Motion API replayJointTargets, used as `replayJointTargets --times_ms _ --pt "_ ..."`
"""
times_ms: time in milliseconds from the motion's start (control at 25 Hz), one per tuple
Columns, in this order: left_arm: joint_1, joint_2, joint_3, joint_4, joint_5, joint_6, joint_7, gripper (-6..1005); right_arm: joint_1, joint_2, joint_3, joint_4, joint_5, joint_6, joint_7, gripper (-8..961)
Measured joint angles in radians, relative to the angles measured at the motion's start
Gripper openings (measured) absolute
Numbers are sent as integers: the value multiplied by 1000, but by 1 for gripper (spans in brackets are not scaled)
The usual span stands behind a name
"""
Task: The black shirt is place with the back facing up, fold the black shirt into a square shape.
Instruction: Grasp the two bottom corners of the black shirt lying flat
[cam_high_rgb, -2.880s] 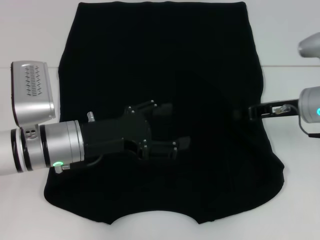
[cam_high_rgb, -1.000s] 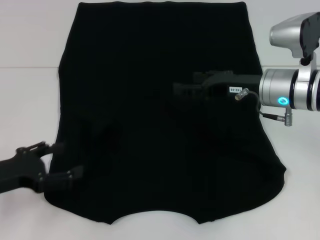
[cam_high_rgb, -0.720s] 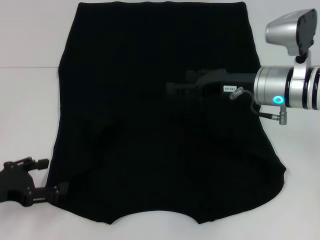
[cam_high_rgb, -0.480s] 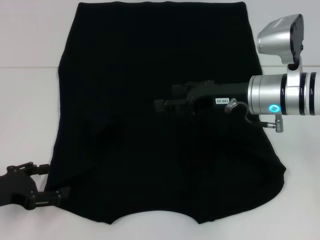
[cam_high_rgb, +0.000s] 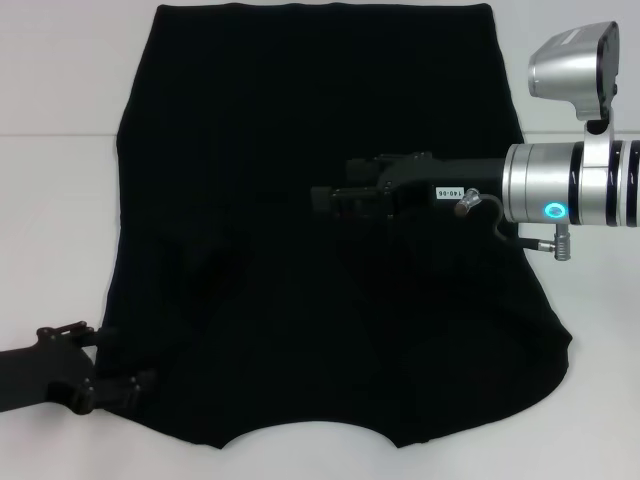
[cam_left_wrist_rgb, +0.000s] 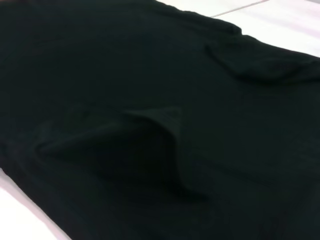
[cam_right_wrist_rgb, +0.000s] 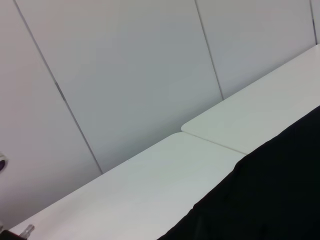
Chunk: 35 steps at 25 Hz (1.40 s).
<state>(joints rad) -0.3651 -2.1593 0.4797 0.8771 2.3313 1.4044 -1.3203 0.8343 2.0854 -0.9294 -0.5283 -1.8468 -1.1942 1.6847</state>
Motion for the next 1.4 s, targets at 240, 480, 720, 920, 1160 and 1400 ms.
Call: replayJointTargets --times_ms 240,480,720,920,1160,1400 --pt "-2 1 -1 -2 11 -71 -31 847 -1 0 0 -2 0 -4 1 883" --pt "-2 -2 0 3 14 -78 -32 666 -2 0 1 -4 0 -4 1 882" --pt "-2 -1 0 9 6 -66 -34 360 -8 1 1 -12 0 -7 2 881" --pt "-4 -1 -3 20 -3 -33 -39 162 -16 -1 1 -14 -3 -12 8 882" --pt "8 -3 -20 32 -45 -4 -48 19 -76 -14 8 -50 -2 -21 29 882" --pt "15 -5 -52 24 -81 6 -45 20 -184 -36 15 -145 -2 -94 99 882"
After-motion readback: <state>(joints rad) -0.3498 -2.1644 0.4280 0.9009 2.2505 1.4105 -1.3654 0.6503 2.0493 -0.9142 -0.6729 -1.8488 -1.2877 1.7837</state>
